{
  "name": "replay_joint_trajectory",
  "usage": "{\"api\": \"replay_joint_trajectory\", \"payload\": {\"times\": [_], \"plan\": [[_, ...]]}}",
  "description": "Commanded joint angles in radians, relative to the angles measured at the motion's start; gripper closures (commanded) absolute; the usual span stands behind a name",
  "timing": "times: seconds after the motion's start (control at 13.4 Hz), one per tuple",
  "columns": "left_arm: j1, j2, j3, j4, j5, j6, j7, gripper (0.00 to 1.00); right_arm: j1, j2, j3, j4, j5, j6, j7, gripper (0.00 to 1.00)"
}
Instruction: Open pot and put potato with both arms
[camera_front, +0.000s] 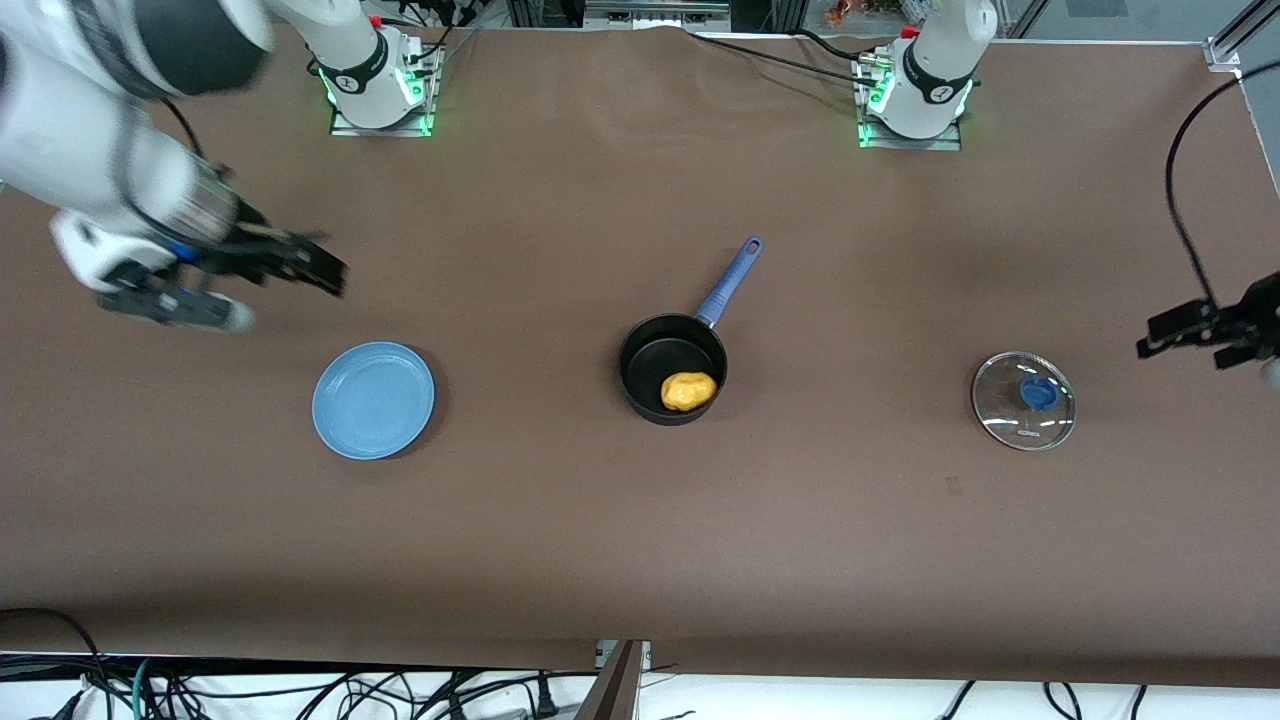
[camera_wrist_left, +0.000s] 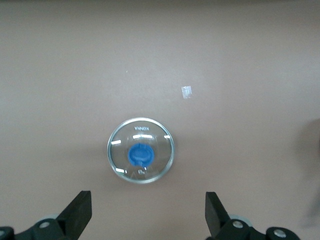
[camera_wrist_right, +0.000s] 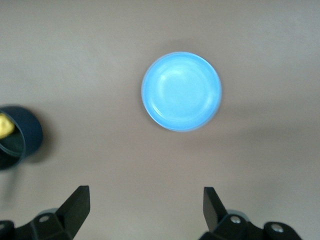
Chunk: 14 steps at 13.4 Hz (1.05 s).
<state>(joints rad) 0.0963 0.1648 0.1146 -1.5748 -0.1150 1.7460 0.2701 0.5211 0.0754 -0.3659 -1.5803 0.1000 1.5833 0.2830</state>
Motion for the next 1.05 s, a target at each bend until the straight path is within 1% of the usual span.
{"api": "replay_joint_trajectory", "payload": {"times": [0.0, 0.07, 0.15, 0.22, 0.3, 0.37, 0.45, 0.67, 0.75, 0.82, 0.97], "plan": [[0.003, -0.089, -0.013, -0.013, 0.018, -0.109, -0.145, 0.00, 0.011, -0.072, -0.045, -0.053, 0.000, -0.012, -0.102, 0.00], [-0.004, -0.108, -0.030, -0.011, 0.041, -0.149, -0.188, 0.00, 0.011, -0.072, -0.048, -0.038, -0.006, -0.014, -0.123, 0.00], [-0.007, -0.117, -0.065, -0.002, 0.105, -0.187, -0.203, 0.00, 0.011, -0.072, -0.048, -0.032, -0.012, -0.016, -0.146, 0.00], [0.000, -0.117, -0.114, 0.031, 0.142, -0.207, -0.203, 0.00, 0.011, -0.075, -0.048, -0.030, -0.014, -0.017, -0.177, 0.00], [0.000, -0.116, -0.136, 0.035, 0.146, -0.215, -0.206, 0.00, -0.001, -0.075, -0.036, -0.029, -0.022, -0.020, -0.211, 0.00], [-0.003, -0.110, -0.139, 0.041, 0.140, -0.215, -0.206, 0.00, -0.050, -0.074, 0.003, -0.027, -0.028, -0.023, -0.223, 0.00], [-0.009, -0.105, -0.139, 0.045, 0.137, -0.215, -0.206, 0.00, -0.134, -0.074, 0.074, -0.024, -0.029, -0.023, -0.235, 0.00], [0.000, -0.070, -0.138, 0.071, 0.136, -0.215, -0.206, 0.00, -0.375, -0.080, 0.334, -0.018, -0.074, -0.026, -0.265, 0.00], [0.000, -0.070, -0.136, 0.072, 0.135, -0.215, -0.206, 0.00, -0.442, -0.088, 0.399, -0.018, -0.074, -0.038, -0.263, 0.00], [0.002, -0.070, -0.136, 0.072, 0.135, -0.215, -0.206, 0.00, -0.456, -0.088, 0.421, -0.017, -0.077, -0.046, -0.263, 0.00], [0.000, -0.068, -0.138, 0.072, 0.135, -0.215, -0.207, 0.00, -0.457, -0.079, 0.423, 0.022, -0.079, -0.078, -0.263, 0.00]]}}
